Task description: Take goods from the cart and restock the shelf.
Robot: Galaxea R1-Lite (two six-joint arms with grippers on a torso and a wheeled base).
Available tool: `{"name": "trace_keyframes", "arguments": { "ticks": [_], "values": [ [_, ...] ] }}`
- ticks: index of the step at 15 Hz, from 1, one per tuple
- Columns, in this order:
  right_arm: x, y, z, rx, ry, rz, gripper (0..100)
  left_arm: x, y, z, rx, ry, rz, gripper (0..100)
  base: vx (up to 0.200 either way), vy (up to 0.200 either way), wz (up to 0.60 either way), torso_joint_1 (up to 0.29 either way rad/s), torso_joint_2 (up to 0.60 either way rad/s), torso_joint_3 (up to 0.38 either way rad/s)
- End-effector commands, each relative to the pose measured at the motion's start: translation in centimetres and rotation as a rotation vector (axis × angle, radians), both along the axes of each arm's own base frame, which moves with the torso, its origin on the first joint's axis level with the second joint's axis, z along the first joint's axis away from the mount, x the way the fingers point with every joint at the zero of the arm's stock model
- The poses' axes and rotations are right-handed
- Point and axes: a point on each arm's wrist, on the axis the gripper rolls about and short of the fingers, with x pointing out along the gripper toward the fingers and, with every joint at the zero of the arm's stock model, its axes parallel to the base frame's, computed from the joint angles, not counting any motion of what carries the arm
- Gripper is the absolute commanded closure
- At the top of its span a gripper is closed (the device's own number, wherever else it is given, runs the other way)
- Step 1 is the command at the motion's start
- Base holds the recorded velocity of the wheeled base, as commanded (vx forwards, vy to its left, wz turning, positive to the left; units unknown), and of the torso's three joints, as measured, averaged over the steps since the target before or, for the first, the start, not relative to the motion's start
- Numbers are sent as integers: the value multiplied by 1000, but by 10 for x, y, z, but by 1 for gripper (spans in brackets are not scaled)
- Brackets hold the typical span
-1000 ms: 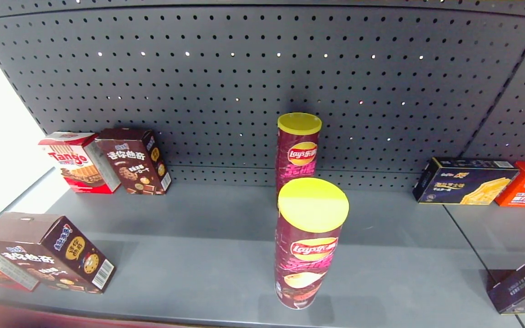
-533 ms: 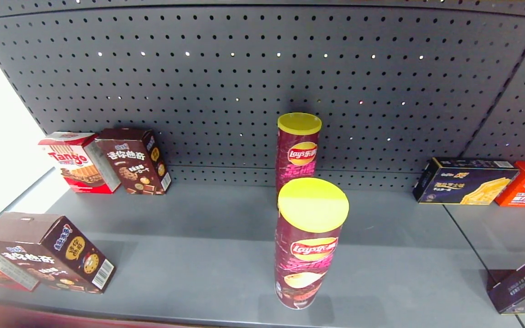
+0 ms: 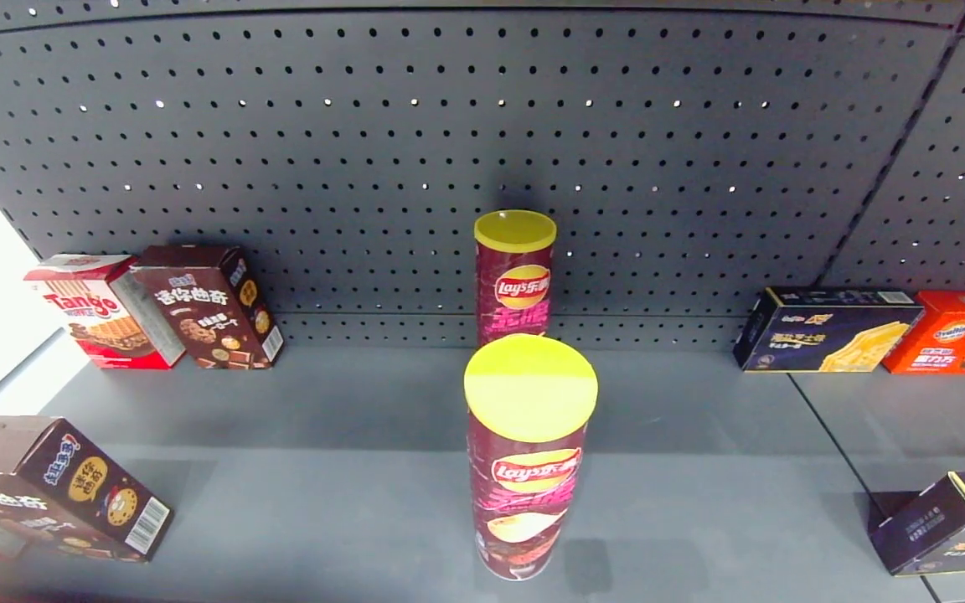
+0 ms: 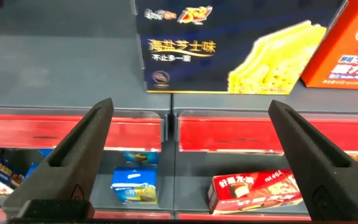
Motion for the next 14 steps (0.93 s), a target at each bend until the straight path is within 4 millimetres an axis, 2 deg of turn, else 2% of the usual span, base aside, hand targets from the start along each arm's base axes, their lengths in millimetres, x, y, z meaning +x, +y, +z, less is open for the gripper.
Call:
{"name": "trace_keyframes", "arguments": {
  "ticks": [1, 3, 8, 11, 14],
  "values": [
    [0, 0, 0, -1, 2, 0, 0, 0, 0, 0, 1, 2, 0, 0, 0, 0, 0, 0, 0, 0],
    [0, 0, 0, -1, 2, 2, 0, 0, 0, 0, 0, 2, 0, 0, -100, 0, 0, 1, 1, 4],
    [0, 0, 0, -1, 2, 2, 0, 0, 0, 0, 3, 0, -2, 0, 0, 0, 0, 0, 0, 0],
    [0, 0, 0, -1, 2, 2, 0, 0, 0, 0, 0, 2, 0, 0, 0, 200, 0, 3, 2, 9],
    [0, 0, 0, -1, 2, 2, 0, 0, 0, 0, 0, 2, 0, 0, 0, 0, 0, 0, 0, 0]
  ]
}}
